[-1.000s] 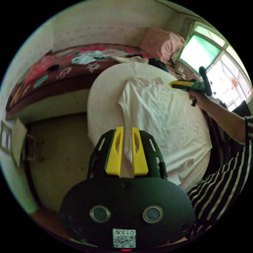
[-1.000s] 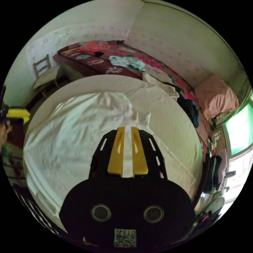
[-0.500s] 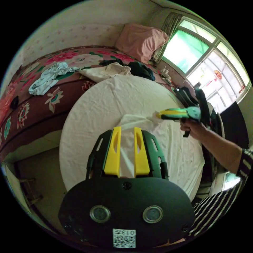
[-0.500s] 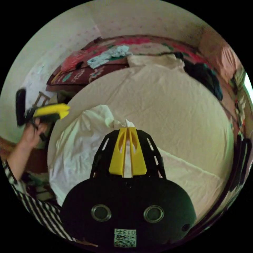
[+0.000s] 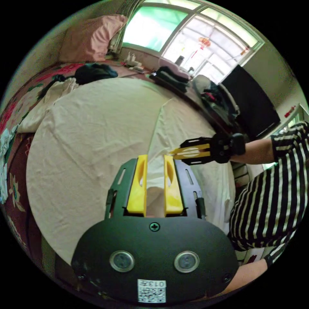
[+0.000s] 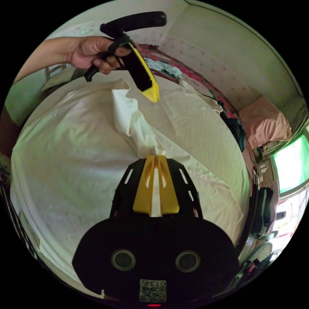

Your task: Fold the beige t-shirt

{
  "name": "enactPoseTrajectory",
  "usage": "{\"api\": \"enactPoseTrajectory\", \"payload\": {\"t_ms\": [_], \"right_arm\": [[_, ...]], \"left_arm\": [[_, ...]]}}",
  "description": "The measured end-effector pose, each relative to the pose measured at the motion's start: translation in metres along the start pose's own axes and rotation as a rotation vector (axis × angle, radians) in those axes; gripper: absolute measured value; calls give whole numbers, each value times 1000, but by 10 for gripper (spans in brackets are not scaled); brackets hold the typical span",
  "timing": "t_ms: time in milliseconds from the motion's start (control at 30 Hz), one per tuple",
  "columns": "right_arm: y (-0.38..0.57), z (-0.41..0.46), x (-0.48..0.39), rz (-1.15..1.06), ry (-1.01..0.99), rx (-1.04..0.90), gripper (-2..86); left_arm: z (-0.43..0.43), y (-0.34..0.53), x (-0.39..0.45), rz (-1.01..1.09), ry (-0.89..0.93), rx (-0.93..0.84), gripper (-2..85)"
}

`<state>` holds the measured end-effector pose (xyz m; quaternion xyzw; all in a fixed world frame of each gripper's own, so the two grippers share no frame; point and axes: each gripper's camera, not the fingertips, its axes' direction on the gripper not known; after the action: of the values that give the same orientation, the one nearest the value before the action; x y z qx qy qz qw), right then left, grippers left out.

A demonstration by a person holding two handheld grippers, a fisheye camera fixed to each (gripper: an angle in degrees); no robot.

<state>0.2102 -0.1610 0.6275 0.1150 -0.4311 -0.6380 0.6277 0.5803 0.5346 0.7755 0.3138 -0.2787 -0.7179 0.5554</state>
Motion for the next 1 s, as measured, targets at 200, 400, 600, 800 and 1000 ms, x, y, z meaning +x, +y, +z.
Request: {"api": "enactPoseTrajectory", "payload": {"t_ms": [200,400,600,800,1000], "right_arm": [[7,-8,6,-39,3,24,7],[19,-15,12,-35,24,59,8],[12,-41,38,-38,116,164,8],[-36,-37,107,-33,214,248,13],[-103,43,176,94,-45,-12,37]], "left_arm": [[9,4,13,-23,-78,-154,132],[23,5,34,-59,-264,-213,41],[-9,-6,73,42,-450,-103,8],[-56,-38,66,85,-578,39,6],[-40,-56,-4,-172,-598,-113,16]]}}
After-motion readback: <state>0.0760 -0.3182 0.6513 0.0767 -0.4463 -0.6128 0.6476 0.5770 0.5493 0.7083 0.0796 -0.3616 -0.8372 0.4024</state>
